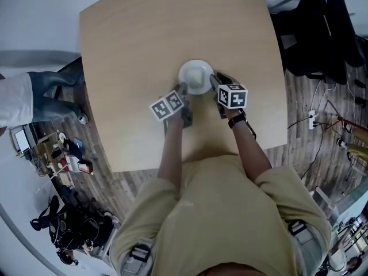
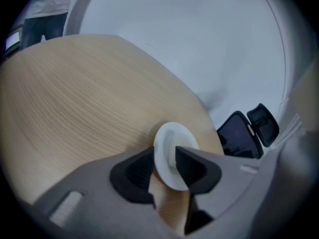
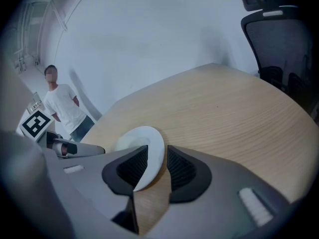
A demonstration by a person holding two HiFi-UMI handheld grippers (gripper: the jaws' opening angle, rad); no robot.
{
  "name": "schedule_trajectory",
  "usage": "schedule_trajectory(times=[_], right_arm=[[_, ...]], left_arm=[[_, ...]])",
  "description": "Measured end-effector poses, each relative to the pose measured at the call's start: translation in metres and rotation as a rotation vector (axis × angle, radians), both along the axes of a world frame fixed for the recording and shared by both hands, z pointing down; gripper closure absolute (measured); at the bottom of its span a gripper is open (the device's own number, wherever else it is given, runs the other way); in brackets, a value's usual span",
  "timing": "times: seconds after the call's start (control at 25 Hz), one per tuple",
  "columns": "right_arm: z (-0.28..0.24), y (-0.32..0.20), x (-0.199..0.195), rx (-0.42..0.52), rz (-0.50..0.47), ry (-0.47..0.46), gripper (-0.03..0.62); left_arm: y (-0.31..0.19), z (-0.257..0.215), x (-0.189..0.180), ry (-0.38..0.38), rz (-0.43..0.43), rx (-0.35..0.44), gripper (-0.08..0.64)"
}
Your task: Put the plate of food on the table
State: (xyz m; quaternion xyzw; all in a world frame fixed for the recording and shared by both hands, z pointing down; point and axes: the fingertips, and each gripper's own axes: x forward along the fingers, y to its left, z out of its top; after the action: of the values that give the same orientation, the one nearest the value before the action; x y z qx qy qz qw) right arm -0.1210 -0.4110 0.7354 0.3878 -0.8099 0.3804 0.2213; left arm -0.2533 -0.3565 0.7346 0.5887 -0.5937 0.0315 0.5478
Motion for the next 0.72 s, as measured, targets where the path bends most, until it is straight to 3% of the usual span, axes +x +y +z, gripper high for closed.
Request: schedule_trajectory(times=[0.28, 0.72], right_arm=[[-0.047, 0.032, 0.02, 0.084, 0.0, -0.049, 0.469], [-0.164, 0.067, 0.058, 0.369, 0.002, -0.142, 0.529]], left_arm=[[0.025, -0.042, 0.015, -0.044, 0.018, 0.075, 0.42], [0.056, -0.156, 0.054, -0.219, 0.068, 0.405, 0.433]])
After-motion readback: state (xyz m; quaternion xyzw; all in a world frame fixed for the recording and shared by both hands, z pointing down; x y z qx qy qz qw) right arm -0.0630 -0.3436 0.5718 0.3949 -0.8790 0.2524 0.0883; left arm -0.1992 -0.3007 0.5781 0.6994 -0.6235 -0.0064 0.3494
